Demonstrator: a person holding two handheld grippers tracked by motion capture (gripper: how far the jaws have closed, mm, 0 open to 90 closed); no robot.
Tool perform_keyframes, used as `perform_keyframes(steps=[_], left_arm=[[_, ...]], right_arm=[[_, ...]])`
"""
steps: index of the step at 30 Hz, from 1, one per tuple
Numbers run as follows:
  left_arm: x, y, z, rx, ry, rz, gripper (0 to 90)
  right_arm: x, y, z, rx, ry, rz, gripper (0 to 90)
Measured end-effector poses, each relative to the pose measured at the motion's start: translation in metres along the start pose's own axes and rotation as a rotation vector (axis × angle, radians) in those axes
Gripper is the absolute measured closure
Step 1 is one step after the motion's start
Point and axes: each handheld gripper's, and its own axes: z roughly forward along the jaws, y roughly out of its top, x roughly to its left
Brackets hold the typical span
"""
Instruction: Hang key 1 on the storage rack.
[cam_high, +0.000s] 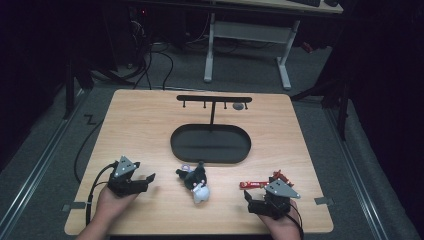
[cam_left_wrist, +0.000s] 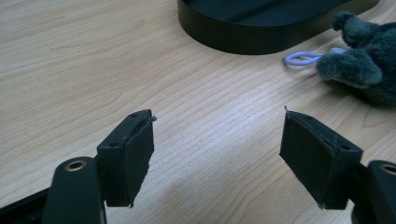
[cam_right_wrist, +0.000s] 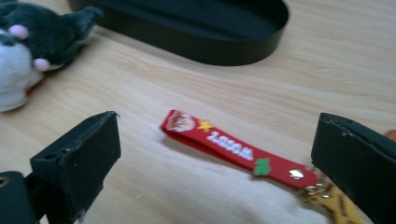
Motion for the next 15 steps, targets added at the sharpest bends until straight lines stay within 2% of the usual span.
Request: perform_keyframes(steps=[3, 4, 7, 12, 15], left_arm=[[-0.001, 0.0, 0.001, 0.004, -0.001, 0.011, 26.1], [-0.001, 0.0, 0.001, 0.004, -0.001, 0.011, 26.1], [-0.002, 0.0, 0.001, 0.01, -0.005, 0.021, 25.9], [-0.004, 0.0, 0.001, 0.013, -0.002, 0.029, 25.0], [-0.004, 0.0, 0.002, 0.02, -0.004, 0.036, 24.9]], right_arm=[[0.008, 0.002, 0.003, 0.033, 0.039, -0.002, 1.4], [0.008, 0.002, 0.003, 0.033, 0.039, -0.002, 1.4], [0.016, 0.004, 0.007, 0.061, 0.059, -0.028, 1.6], [0.019, 0.004, 0.009, 0.094, 0.07, -0.027, 4.3], [0.019, 0.004, 0.009, 0.121, 0.087, -0.021, 8.9]])
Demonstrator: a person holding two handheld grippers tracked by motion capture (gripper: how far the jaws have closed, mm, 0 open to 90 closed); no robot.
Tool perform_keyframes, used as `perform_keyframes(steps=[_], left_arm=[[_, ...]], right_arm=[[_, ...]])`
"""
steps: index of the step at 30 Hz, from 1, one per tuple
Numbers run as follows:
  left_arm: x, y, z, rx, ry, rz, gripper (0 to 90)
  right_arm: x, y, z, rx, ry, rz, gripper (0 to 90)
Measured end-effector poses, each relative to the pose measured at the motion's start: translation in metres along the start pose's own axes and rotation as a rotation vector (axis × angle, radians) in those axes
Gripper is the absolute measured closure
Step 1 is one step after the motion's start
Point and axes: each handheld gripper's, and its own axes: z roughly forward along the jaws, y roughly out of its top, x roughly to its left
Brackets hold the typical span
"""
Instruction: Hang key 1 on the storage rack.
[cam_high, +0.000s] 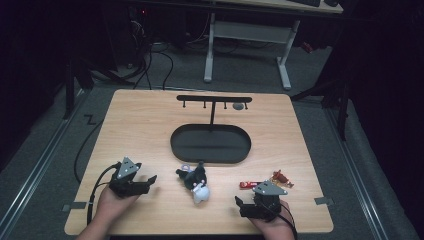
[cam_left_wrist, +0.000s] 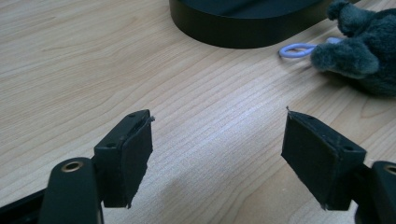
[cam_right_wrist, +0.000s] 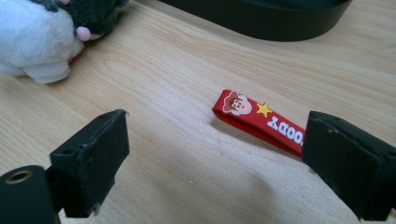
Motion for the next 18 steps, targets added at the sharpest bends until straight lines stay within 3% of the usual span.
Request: perform_keyframes(steps=[8, 18], left_arm=[[-0.002, 0.0, 0.001, 0.012, 0.01, 0.019, 23.9], [-0.004, 0.0, 0.001, 0.013, 0.017, 0.034, 23.8]], right_arm=[[-0.004, 0.0, -0.005, 0.052, 0.005, 0.001, 20.0], [-0.012, 0.004, -0.018, 0.112, -0.014, 0.012, 24.4]])
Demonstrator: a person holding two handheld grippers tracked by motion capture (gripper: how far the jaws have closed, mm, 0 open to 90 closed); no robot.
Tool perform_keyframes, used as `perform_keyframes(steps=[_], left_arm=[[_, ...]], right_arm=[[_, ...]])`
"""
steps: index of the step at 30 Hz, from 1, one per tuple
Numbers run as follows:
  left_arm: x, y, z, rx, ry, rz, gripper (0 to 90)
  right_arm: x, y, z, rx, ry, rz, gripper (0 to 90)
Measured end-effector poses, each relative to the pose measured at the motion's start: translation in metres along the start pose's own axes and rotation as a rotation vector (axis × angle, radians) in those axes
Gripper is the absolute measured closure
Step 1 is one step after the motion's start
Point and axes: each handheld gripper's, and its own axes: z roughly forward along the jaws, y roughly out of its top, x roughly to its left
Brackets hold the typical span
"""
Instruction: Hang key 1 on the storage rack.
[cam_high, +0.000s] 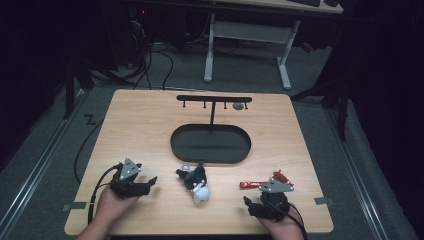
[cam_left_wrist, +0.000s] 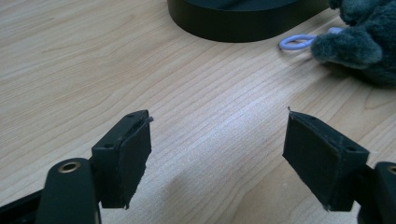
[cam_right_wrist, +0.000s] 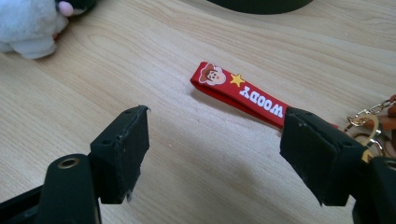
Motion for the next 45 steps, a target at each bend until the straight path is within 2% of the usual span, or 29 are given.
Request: perform_keyframes(steps=[3, 5, 9, 18, 19, 24, 27, 35, 45], left_arm=[[0.0, 0.001, 0.0, 0.0, -0.005, 0.002, 23.7], [0.0, 0.001, 0.001, -0.002, -0.007, 0.008, 23.7], [0.0, 0.001, 0.001, -0.004, -0.016, 0.018, 23.4], [-0.004, 0.004, 0.002, -0.014, -0.035, 0.036, 23.4], [-0.004, 0.004, 0.002, -0.015, -0.037, 0.041, 23.3], [-0.004, 0.004, 0.001, -0.016, -0.039, 0.046, 23.2], [-0.003, 0.005, 0.0, -0.021, -0.042, 0.04, 23.1], [-0.005, 0.004, 0.0, -0.019, -0.049, 0.048, 23.1], [-0.006, 0.002, -0.001, -0.011, -0.058, 0.051, 23.1]], right_arm=[[-0.003, 0.0, -0.001, 0.017, 0.017, -0.007, 26.7], [-0.006, 0.001, 0.0, 0.032, 0.002, -0.016, 26.8], [-0.012, 0.001, 0.0, 0.047, -0.003, 0.006, 28.1], [-0.018, 0.005, -0.003, 0.147, -0.013, -0.001, 29.3], [-0.016, 0.006, -0.003, 0.17, -0.013, -0.013, 29.4], [-0.015, 0.009, -0.008, 0.219, -0.023, -0.062, 31.9], [-0.018, 0.012, -0.014, 0.233, -0.026, -0.065, 33.6], [-0.029, 0.009, -0.027, 0.226, -0.033, -0.041, 34.9], [-0.045, 0.008, -0.036, 0.298, -0.05, -0.067, 37.2]])
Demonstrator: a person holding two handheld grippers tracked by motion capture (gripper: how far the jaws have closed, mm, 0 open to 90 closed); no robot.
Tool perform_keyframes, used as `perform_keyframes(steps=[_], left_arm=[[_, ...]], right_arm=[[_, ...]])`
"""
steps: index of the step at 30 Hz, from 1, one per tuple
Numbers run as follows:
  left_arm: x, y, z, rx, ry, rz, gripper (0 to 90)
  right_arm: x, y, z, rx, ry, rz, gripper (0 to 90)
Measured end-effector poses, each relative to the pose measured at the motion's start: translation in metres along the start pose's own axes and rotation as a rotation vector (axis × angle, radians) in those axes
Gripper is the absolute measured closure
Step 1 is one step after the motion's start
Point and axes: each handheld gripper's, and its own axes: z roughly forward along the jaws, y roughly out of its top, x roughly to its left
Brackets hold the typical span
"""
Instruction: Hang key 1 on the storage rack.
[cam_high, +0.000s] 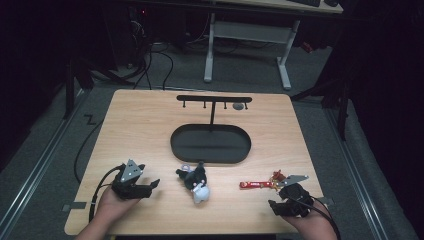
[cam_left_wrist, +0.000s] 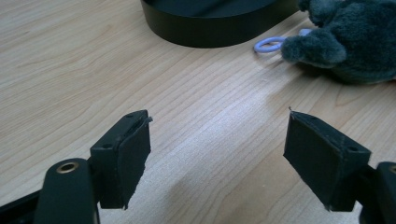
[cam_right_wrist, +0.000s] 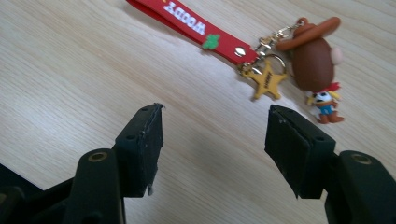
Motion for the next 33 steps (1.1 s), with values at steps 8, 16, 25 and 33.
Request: perform_keyframes(steps=[8, 16, 25, 33], left_arm=[[-0.003, 0.002, 0.003, 0.0, -0.016, 0.007, 23.1], [-0.005, 0.005, 0.005, -0.002, -0.027, 0.022, 23.2], [-0.005, 0.006, 0.005, -0.013, -0.034, 0.023, 23.3], [-0.008, 0.006, 0.006, -0.002, -0.036, 0.039, 23.4]], right_arm=[[-0.026, 0.014, -0.007, 0.048, 0.025, 0.014, 41.1], [-0.041, 0.024, 0.001, 0.091, 0.043, 0.029, 42.7], [-0.049, 0.032, 0.007, 0.13, 0.049, 0.024, 46.2], [-0.061, 0.048, 0.018, 0.179, 0.047, 0.011, 48.3]])
